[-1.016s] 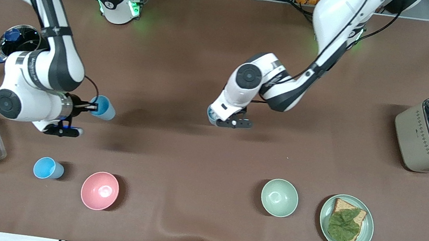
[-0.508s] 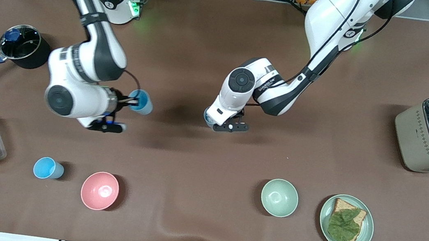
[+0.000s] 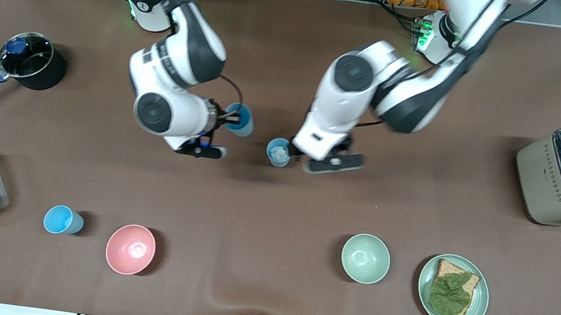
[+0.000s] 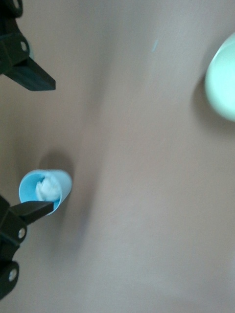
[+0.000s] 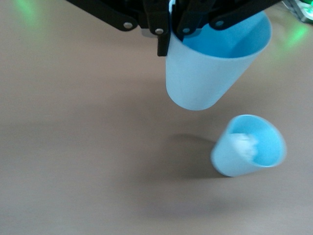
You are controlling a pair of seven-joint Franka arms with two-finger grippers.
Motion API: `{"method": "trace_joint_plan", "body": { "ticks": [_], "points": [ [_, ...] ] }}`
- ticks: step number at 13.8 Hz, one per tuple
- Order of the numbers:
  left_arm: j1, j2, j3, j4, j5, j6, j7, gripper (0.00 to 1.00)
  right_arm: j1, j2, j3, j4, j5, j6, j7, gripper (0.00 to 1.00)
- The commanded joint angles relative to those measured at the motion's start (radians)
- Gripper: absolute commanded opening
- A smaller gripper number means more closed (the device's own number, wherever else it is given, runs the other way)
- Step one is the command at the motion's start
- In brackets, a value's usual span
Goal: Stack blue cups with both arms
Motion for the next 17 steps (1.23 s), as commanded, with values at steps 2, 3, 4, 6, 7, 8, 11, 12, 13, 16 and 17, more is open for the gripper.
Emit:
{"method": "trace_joint_plan", "body": {
  "ticks": [2, 3, 4, 6, 7, 8, 11, 12, 13, 16, 17],
  "points": [
    [0.156, -0.143, -0.007, -0.042, 0.021, -0.097, 0.064, 1.00, 0.099, 0.107, -0.012, 0.114, 0.018, 0.057, 0.118, 0.00],
    [0.194, -0.167, -0.010, -0.042, 0.015, -0.113, 0.132, 1.00, 0.107, 0.113, -0.014, 0.117, 0.012, 0.084, 0.123, 0.00],
    [0.224, -0.193, -0.010, -0.042, 0.015, -0.144, 0.200, 1.00, 0.107, 0.122, -0.014, 0.118, 0.012, 0.103, 0.121, 0.00],
    [0.264, -0.238, -0.007, -0.042, -0.009, -0.205, 0.249, 1.00, 0.111, 0.147, -0.014, 0.137, 0.012, 0.129, 0.121, 0.00],
    [0.288, -0.250, -0.002, -0.040, -0.023, -0.215, 0.262, 1.00, 0.120, 0.161, -0.014, 0.149, 0.009, 0.131, 0.121, 0.00],
    [0.323, -0.278, -0.004, -0.037, -0.028, -0.248, 0.329, 1.00, 0.125, 0.176, -0.017, 0.166, 0.009, 0.135, 0.123, 0.00],
    [0.408, -0.276, -0.007, 0.063, -0.083, -0.337, 0.479, 1.00, 0.125, 0.194, -0.017, 0.183, 0.004, 0.140, 0.124, 0.00],
    [0.420, -0.278, 0.001, 0.073, -0.092, -0.353, 0.524, 1.00, 0.125, 0.197, -0.018, 0.184, 0.004, 0.144, 0.124, 0.00],
    [0.411, -0.282, 0.015, 0.076, -0.095, -0.364, 0.579, 1.00, 0.125, 0.199, -0.018, 0.186, 0.004, 0.146, 0.124, 0.00],
    [0.295, -0.302, 0.206, 0.084, -0.095, -0.423, 0.697, 1.00, 0.125, 0.208, -0.020, 0.189, -0.003, 0.147, 0.123, 0.00],
    [0.293, -0.308, 0.220, 0.084, -0.095, -0.433, 0.719, 1.00, 0.125, 0.208, -0.020, 0.189, -0.020, 0.146, 0.123, 0.00]
  ]
}}
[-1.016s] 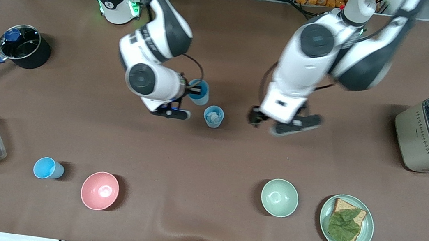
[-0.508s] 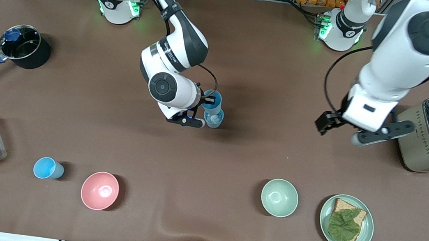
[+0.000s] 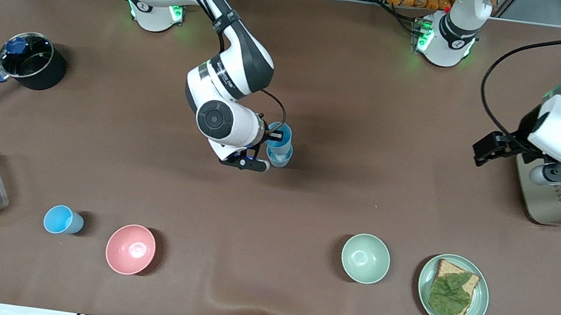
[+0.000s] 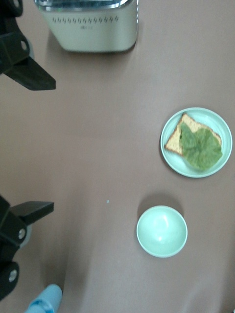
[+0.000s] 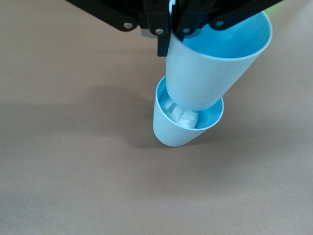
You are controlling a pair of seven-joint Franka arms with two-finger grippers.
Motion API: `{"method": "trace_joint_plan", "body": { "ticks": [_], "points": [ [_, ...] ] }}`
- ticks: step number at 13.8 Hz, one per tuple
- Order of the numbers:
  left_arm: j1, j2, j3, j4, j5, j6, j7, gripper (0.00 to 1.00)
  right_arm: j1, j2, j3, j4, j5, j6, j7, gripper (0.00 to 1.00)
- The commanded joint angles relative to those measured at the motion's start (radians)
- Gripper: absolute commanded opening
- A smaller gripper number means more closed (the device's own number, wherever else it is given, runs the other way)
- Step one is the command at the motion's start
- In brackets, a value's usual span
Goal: Stack blue cups with both arms
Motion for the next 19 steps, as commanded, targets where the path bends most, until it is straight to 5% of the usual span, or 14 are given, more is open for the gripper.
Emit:
{"method": "trace_joint_plan", "body": {
  "ticks": [1, 2, 3, 10, 16, 19],
  "points": [
    [-0.036, -0.021, 0.071, 0.009, -0.018, -0.044, 0.099, 1.00, 0.015, 0.021, -0.012, 0.034, -0.023, -0.006, 0.013, 0.00],
    [-0.038, -0.021, 0.078, 0.009, -0.017, -0.045, 0.159, 1.00, 0.015, 0.021, -0.012, 0.034, -0.024, -0.008, 0.010, 0.41],
    [-0.038, -0.021, 0.087, 0.009, -0.018, -0.045, 0.185, 1.00, 0.015, 0.019, -0.012, 0.034, -0.026, -0.008, 0.011, 0.99],
    [-0.039, -0.019, 0.121, 0.017, -0.022, -0.082, 0.189, 1.00, -0.094, -0.037, -0.013, 0.032, -0.059, -0.093, -0.152, 1.00],
    [-0.031, -0.053, 0.126, 0.007, -0.055, -0.100, 0.178, 1.00, -0.399, -0.198, -0.021, 0.023, -0.176, -0.353, -0.482, 1.00],
    [-0.031, -0.057, 0.117, 0.011, -0.048, -0.133, 0.173, 1.00, -0.528, -0.324, -0.021, -0.005, -0.312, -0.436, -0.566, 1.00]
  ]
}}
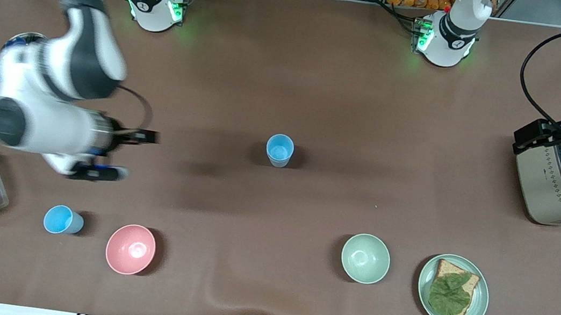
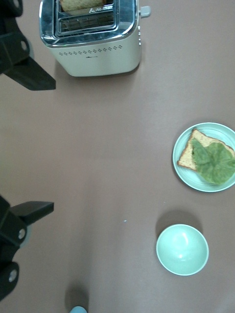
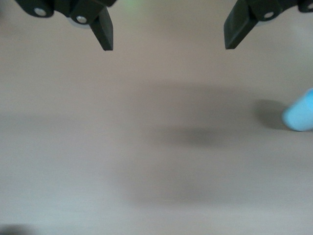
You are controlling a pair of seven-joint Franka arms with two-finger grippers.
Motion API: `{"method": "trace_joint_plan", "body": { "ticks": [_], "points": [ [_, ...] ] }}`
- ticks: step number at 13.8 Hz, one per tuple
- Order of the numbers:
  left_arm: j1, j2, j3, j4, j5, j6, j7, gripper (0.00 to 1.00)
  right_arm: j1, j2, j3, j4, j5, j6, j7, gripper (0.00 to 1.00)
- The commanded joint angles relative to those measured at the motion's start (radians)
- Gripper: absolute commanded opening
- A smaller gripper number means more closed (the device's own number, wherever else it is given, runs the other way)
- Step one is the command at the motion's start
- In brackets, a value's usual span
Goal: Stack blue cups with both arms
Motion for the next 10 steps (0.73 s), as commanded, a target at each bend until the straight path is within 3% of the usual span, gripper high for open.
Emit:
{"method": "trace_joint_plan", "body": {
  "ticks": [1, 3, 4, 6, 10],
  "points": [
    [0.000, -0.020, 0.000, 0.001, -0.016, -0.030, 0.010, 1.00, -0.085, -0.182, 0.017, -0.096, -0.102, -0.024, -0.087, 1.00],
    [0.000, -0.023, 0.000, -0.002, -0.015, -0.030, 0.000, 1.00, -0.111, -0.277, -0.029, -0.131, -0.118, -0.026, -0.114, 1.00],
    [0.003, -0.024, 0.000, -0.004, -0.015, -0.030, 0.007, 1.00, -0.102, -0.297, -0.084, -0.132, -0.118, -0.026, -0.142, 1.00],
    [0.003, -0.034, 0.005, -0.004, -0.016, -0.030, 0.012, 1.00, -0.102, -0.326, -0.138, -0.124, -0.105, -0.021, -0.186, 1.00],
    [0.003, -0.040, 0.008, -0.006, -0.019, -0.030, 0.015, 1.00, -0.104, -0.409, -0.140, -0.130, -0.102, -0.031, -0.175, 1.00]
  ]
}}
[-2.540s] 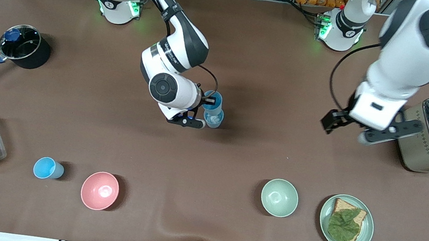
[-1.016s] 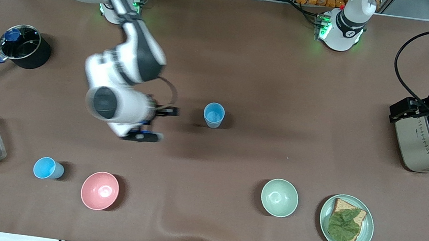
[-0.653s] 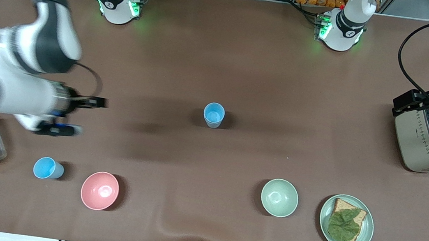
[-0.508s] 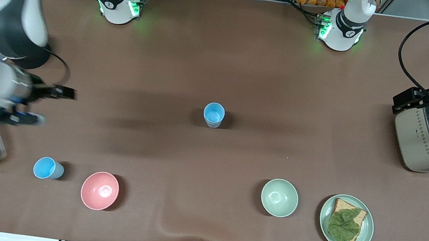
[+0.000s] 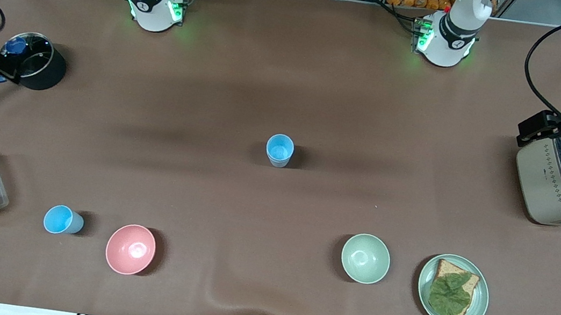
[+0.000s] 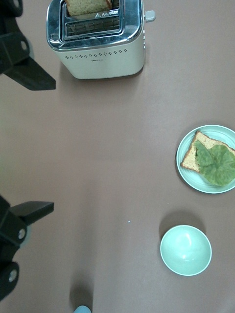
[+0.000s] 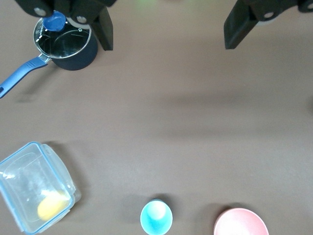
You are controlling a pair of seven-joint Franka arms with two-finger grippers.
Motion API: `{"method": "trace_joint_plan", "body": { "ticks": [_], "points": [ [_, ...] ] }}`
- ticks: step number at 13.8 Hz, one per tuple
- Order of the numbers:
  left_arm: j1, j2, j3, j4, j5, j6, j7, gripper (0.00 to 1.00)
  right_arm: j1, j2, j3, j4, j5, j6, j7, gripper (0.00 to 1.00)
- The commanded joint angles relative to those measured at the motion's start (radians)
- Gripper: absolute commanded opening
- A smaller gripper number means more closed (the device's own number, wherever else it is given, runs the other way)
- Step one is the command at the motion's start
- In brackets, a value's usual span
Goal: Stack blue cups with both arms
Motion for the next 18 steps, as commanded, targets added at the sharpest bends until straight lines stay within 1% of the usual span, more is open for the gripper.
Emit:
{"method": "trace_joint_plan", "body": {
  "ticks": [1, 3, 5, 7, 10, 18],
  "points": [
    [0.004, -0.019, 0.006, -0.006, -0.021, -0.015, 0.016, 1.00, 0.004, -0.050, 0.008, -0.043, -0.003, 0.013, 0.021, 1.00],
    [0.006, -0.020, 0.019, -0.006, -0.021, -0.015, 0.021, 1.00, -0.004, -0.050, 0.008, -0.049, 0.023, 0.008, 0.078, 1.00],
    [0.006, -0.020, 0.022, -0.005, -0.012, -0.015, 0.026, 1.00, -0.005, -0.048, 0.008, -0.049, 0.030, -0.001, 0.098, 1.00],
    [0.006, -0.019, 0.022, -0.003, -0.012, -0.015, 0.032, 1.00, -0.005, -0.048, 0.007, -0.049, 0.070, -0.009, 0.111, 1.00],
    [0.005, -0.019, 0.040, 0.001, -0.024, -0.026, 0.050, 1.00, -0.005, -0.050, 0.007, -0.044, 0.072, -0.024, 0.111, 1.00],
    [-0.002, -0.016, 0.042, 0.000, -0.033, -0.040, 0.049, 1.00, 0.004, -0.045, 0.013, -0.046, 0.072, -0.041, 0.115, 1.00]
  ]
}}
